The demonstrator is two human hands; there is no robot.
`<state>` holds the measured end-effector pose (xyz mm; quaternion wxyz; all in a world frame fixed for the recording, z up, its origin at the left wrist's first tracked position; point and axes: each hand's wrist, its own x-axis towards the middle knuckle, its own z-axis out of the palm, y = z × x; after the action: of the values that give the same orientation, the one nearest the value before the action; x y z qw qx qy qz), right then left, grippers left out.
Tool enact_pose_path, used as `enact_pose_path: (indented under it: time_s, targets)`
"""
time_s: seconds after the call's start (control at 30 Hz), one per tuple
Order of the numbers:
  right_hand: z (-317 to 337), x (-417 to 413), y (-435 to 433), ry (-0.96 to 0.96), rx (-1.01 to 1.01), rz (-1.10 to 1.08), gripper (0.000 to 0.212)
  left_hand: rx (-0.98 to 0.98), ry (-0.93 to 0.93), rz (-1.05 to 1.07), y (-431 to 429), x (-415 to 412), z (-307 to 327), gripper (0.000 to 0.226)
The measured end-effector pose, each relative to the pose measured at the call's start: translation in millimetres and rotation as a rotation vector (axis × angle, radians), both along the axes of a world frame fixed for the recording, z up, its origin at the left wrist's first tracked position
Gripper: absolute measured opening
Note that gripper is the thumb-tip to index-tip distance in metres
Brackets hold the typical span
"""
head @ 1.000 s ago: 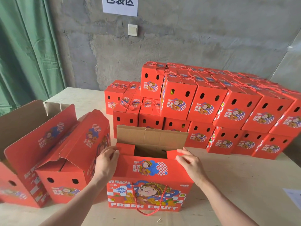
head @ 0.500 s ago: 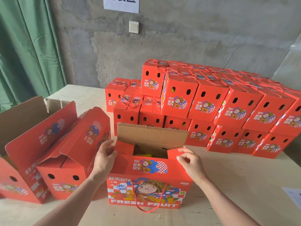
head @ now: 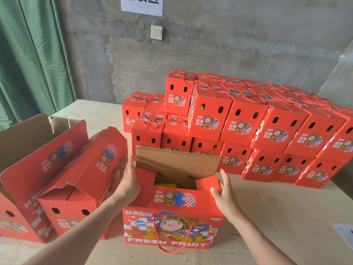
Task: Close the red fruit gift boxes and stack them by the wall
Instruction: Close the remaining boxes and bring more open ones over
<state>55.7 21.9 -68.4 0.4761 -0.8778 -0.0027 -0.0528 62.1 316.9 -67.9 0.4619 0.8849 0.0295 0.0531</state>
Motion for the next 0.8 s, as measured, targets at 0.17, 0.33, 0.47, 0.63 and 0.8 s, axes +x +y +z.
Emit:
enact_pose_path:
  time_s: [0.17, 0.33, 0.47, 0.63, 0.8]
  targets:
    - [3.8, 12.2, 1.1, 0.173, -0.095, 0.048, 0.080, 0.019, -0.185, -0.046, -0.8, -0.2, 4.8, 0.097]
    - [8.3, 15.9, 8.1, 0.066, -0.050, -0.049, 0.089, 0.025, -0.287, -0.017, -2.8, -8.5, 6.0, 0.102]
    - [1.6, 10.8, 7.7, -0.073, 0.076, -0.141, 0.063, 0.012, -0.304, 0.037, -2.3, -11.6, 5.1, 0.081]
    - [8.3, 6.5, 9.4, -0.107, 0.188, -0.071, 0.048, 0.144, -0.303, 0.069, -7.4, -21.2, 10.3, 0.096]
    - [6.0, 5.9, -2.8, -0.116, 0.033, 0.085, 0.024, 0.234, -0.275, 0.116, -3.9, -10.5, 0.9, 0.049]
